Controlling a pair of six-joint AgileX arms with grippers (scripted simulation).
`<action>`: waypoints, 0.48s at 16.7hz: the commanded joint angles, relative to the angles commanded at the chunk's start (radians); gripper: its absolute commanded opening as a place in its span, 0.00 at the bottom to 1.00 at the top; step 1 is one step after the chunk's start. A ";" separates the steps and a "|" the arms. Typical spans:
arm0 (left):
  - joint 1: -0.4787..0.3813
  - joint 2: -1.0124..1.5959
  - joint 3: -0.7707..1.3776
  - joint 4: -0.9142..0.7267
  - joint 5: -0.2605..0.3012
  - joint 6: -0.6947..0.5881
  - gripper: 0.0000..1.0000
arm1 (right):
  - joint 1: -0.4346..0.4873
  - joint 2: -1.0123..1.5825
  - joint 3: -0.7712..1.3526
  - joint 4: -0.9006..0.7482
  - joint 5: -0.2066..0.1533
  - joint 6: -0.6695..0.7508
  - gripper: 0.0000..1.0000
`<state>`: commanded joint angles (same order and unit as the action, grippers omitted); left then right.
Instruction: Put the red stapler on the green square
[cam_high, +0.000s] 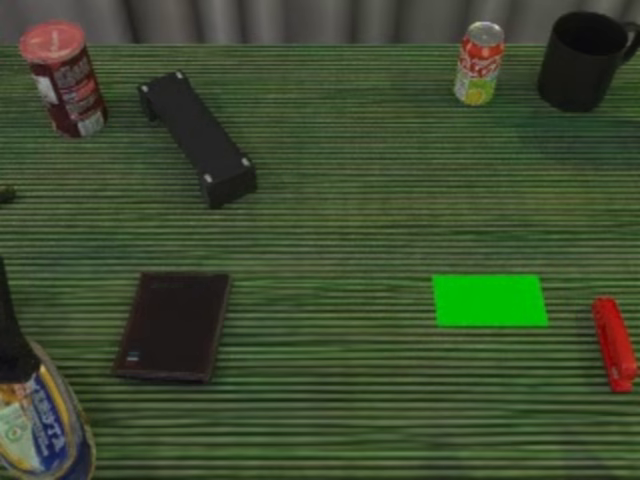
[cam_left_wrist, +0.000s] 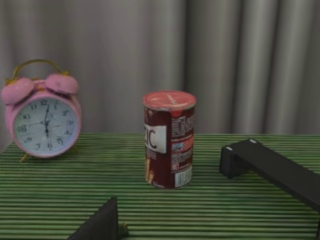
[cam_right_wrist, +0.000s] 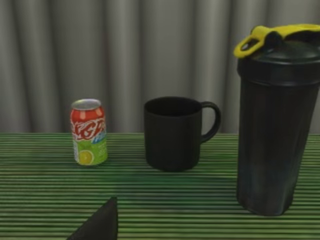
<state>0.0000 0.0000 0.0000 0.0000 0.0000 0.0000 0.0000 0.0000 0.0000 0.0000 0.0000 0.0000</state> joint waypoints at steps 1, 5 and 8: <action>0.000 0.000 0.000 0.000 0.000 0.000 1.00 | 0.000 0.000 0.000 0.000 0.000 0.000 1.00; 0.000 0.000 0.000 0.000 0.000 0.000 1.00 | 0.010 0.064 0.062 -0.053 -0.002 0.010 1.00; 0.000 0.000 0.000 0.000 0.000 0.000 1.00 | 0.029 0.223 0.198 -0.170 -0.003 0.031 1.00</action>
<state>0.0000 0.0000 0.0000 0.0000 0.0000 0.0000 0.0286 0.2230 0.1983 -0.1698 -0.0032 0.0306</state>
